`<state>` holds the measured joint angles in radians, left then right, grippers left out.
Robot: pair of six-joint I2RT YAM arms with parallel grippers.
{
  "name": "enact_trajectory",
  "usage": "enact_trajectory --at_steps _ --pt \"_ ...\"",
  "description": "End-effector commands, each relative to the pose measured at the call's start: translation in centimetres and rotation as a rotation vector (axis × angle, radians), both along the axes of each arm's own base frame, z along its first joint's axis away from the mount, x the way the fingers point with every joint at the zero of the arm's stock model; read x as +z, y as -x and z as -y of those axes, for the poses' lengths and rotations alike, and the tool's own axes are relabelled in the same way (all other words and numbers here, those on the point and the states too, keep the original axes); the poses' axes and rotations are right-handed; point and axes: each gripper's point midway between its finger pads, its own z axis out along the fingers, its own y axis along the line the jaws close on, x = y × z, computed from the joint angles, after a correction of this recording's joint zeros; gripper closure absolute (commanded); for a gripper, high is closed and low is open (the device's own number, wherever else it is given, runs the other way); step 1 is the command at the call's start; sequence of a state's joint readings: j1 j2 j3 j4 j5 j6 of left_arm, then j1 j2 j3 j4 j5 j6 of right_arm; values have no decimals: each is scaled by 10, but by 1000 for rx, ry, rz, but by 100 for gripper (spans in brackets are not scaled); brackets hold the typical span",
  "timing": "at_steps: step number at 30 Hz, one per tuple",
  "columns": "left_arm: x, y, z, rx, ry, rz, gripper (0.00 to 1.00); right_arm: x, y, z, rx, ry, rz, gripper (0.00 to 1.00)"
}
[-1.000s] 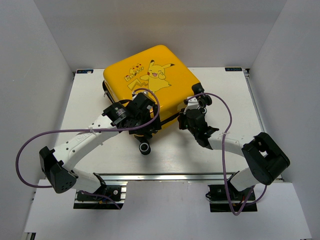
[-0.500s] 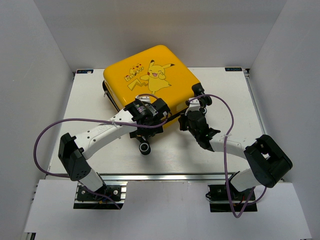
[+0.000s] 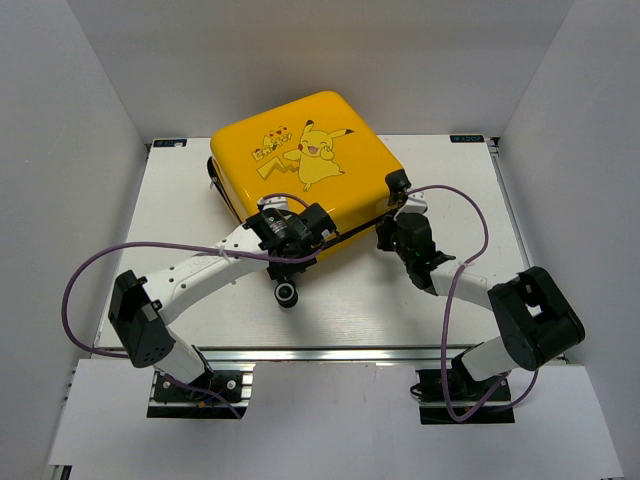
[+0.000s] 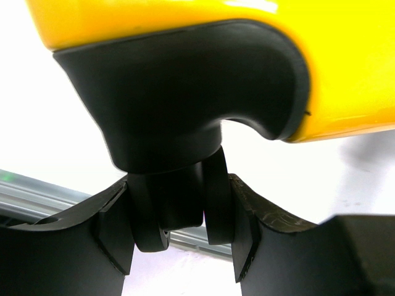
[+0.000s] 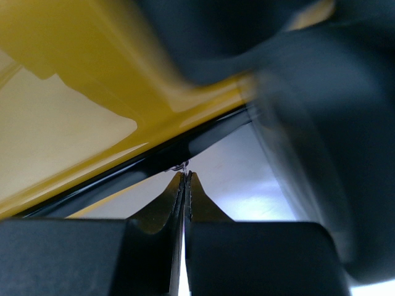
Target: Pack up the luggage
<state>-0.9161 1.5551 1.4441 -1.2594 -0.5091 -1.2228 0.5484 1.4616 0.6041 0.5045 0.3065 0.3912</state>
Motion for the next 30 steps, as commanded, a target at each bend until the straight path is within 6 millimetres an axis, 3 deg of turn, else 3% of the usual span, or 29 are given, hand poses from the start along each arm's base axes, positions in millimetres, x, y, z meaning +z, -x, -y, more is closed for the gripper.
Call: enact_trajectory --at_steps 1,6,11,15,21,23,24,25,27,28,30 --pt "10 12 -64 69 -164 23 100 -4 -19 65 -226 12 15 100" --pt "16 17 -77 142 -102 58 100 0 -44 107 -317 -35 41 100" --pt "42 14 -83 194 39 173 100 7 -64 135 -375 -159 94 100" --pt "50 16 -94 226 65 214 100 25 -84 146 -380 -171 165 100" --pt "37 24 -106 273 19 173 100 45 -107 185 -470 -150 236 100" --pt "32 26 -108 275 8 159 100 38 -119 179 -417 -147 228 100" --pt "30 26 -111 289 3 152 100 47 -130 183 -415 -149 255 100" --pt "28 28 -111 291 5 145 100 36 -135 184 -407 -144 236 100" --pt "21 34 -116 302 8 125 100 52 -151 179 -361 -156 313 100" --pt "19 35 -119 319 13 119 100 47 -156 196 -357 -133 327 100" --pt "11 40 -123 332 15 95 100 70 -170 200 -338 -131 417 100"
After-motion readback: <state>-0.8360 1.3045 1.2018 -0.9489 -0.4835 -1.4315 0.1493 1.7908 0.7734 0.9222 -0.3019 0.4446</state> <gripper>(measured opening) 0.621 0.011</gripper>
